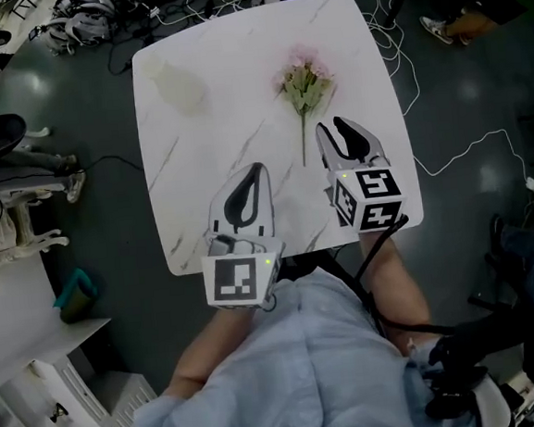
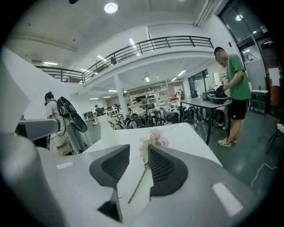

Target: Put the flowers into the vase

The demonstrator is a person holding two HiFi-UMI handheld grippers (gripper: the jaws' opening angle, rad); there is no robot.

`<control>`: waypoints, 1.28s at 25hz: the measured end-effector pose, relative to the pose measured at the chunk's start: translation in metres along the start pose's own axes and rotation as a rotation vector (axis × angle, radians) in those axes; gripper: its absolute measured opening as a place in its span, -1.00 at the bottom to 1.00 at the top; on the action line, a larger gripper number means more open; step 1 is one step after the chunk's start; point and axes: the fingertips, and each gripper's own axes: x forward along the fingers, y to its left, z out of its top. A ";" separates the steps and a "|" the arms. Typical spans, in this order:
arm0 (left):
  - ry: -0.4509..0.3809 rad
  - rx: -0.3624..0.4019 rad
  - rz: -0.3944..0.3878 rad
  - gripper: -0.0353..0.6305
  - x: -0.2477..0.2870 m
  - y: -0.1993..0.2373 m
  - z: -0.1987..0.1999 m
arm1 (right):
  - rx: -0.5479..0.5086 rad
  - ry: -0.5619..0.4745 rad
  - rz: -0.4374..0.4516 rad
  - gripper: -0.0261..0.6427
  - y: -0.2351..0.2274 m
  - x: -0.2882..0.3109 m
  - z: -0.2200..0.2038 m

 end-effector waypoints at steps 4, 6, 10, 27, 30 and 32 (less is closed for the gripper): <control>0.035 -0.050 -0.011 -0.88 0.018 0.028 -0.010 | 0.038 0.069 -0.037 -0.42 -0.010 0.037 -0.013; 0.042 -0.073 -0.011 -0.88 0.025 0.043 -0.012 | 0.058 0.103 -0.067 -0.37 -0.016 0.055 -0.019; 0.059 -0.122 -0.015 -0.88 0.034 0.069 -0.022 | 0.085 0.178 -0.134 -0.23 -0.031 0.090 -0.032; 0.134 -0.272 0.044 -0.88 0.048 0.154 -0.072 | 0.136 0.365 -0.277 -0.56 -0.063 0.165 -0.074; 0.134 -0.280 0.052 -0.88 0.048 0.158 -0.074 | 0.113 0.354 -0.277 -0.70 -0.064 0.169 -0.068; 0.130 -0.280 0.056 -0.88 0.048 0.161 -0.075 | 0.100 0.336 -0.271 -0.75 -0.061 0.172 -0.061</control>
